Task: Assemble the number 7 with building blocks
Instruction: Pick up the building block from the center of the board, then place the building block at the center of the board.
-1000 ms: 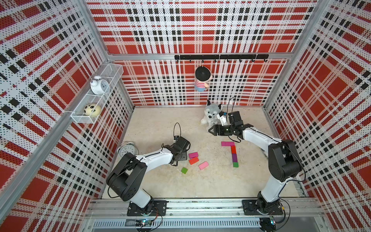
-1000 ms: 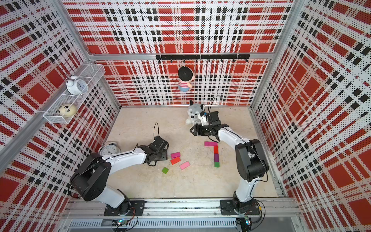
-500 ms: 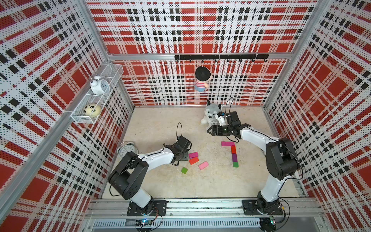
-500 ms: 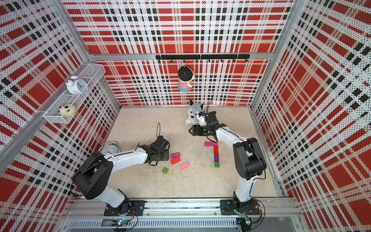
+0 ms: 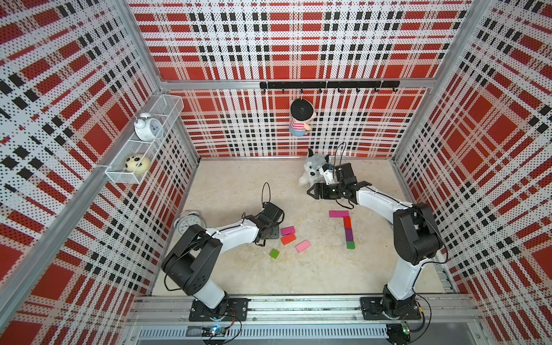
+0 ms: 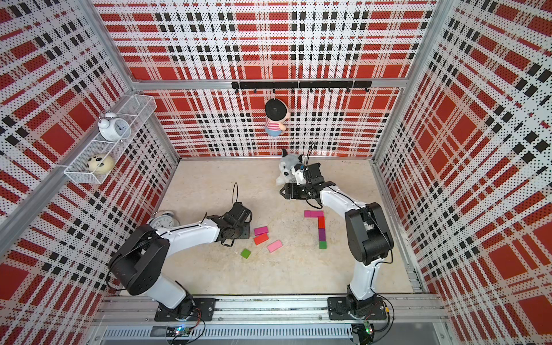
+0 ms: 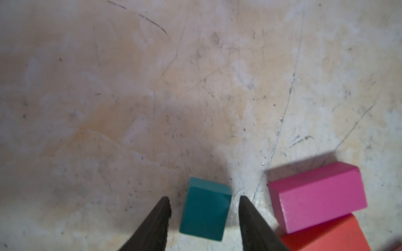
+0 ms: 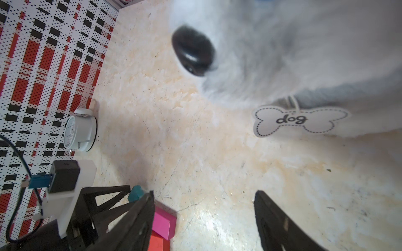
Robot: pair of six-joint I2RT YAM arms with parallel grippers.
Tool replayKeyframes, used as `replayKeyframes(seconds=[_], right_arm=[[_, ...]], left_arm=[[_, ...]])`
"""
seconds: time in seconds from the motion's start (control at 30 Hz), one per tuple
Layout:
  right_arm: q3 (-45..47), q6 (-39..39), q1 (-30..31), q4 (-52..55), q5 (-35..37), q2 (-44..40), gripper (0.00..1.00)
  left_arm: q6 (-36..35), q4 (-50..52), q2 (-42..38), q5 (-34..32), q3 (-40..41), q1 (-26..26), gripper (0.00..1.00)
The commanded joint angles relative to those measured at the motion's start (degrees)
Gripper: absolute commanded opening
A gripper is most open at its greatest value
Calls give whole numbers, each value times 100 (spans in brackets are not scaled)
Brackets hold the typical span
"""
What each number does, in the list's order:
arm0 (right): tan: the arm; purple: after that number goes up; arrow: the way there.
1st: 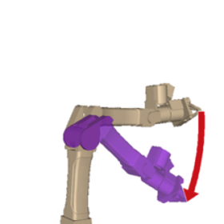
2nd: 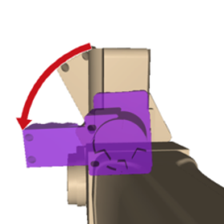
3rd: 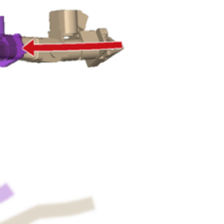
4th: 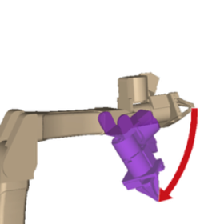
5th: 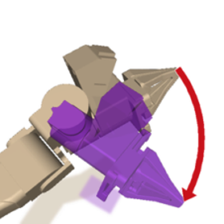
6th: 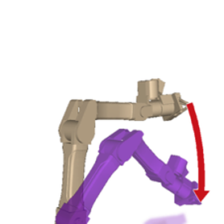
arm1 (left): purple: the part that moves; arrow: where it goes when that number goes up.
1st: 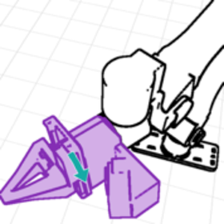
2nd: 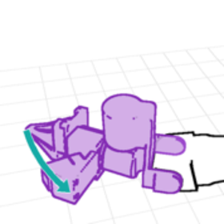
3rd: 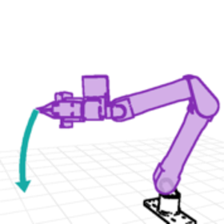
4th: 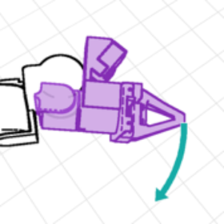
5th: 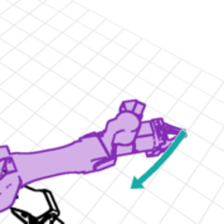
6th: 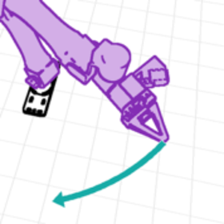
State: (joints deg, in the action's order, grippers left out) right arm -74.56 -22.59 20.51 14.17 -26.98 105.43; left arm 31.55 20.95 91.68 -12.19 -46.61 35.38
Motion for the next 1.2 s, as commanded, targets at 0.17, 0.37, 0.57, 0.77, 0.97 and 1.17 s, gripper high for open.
replayKeyframes(seconds=[0.17, 0.37, 0.57, 0.77, 0.97, 1.17], right_arm=[[-58, 34, 23, 138, 0, 55, 76], [-100, 12, 23, 125, 8, 89, 76], [-179, 17, 23, 140, 7, 129, 76], [-226, 18, 23, 218, 67, 92, 76], [-138, -53, 23, 253, 140, 40, 75], [11, -123, 73, 207, 160, -31, 75]], left_arm=[[-48, -138, 188, 146, 56, 4, 47], [-26, -179, 206, 140, 4, -61, 32], [-64, -216, 363, 118, -450, -265, 28], [-274, -20, 1031, 99, -1557, -320, 28], [-430, 100, 1805, 311, -2398, -361, 29], [-374, 129, 1998, 465, -2416, -422, 30]])
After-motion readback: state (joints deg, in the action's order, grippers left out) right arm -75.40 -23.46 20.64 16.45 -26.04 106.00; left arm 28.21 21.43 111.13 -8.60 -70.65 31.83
